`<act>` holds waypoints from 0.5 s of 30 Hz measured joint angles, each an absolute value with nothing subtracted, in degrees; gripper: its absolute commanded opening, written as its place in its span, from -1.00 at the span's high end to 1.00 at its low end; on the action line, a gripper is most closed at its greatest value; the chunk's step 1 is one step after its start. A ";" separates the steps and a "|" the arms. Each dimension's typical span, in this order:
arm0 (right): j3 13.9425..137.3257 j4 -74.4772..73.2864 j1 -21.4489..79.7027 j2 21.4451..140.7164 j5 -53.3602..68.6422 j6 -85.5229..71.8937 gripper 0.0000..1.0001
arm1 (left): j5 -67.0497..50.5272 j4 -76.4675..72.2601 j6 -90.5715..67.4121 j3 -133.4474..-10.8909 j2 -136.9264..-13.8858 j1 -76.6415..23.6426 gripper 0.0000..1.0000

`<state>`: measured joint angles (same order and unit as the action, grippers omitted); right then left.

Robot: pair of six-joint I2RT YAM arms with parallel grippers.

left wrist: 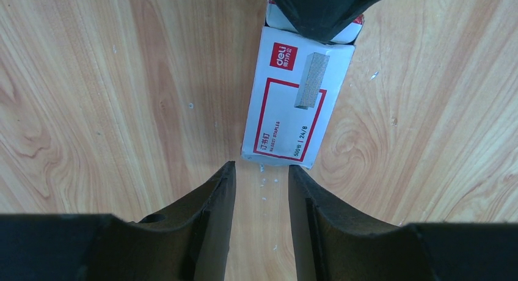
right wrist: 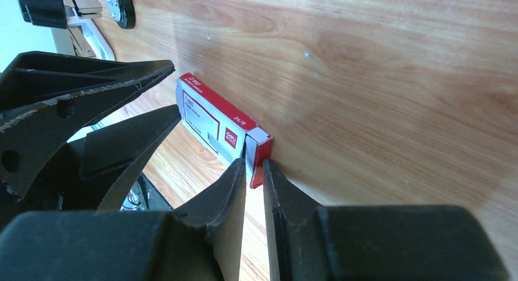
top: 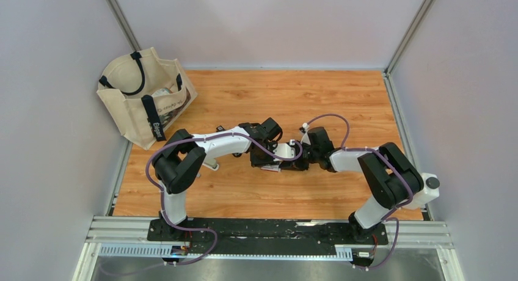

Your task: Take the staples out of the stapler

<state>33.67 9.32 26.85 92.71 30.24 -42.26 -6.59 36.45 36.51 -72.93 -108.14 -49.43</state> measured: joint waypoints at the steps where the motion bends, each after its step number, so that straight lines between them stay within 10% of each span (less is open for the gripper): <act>1: 33.67 9.72 26.85 92.84 30.39 -42.39 0.55 | -6.50 36.45 36.51 -72.93 -108.14 -49.43 0.10; 15: 32.84 12.91 26.87 93.47 32.47 -43.13 0.29 | -5.45 36.42 36.51 -72.93 -108.36 -49.43 0.13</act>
<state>32.84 12.91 26.87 93.47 32.47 -43.13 -5.45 36.42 36.51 -72.93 -108.36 -49.43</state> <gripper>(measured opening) 0.335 0.443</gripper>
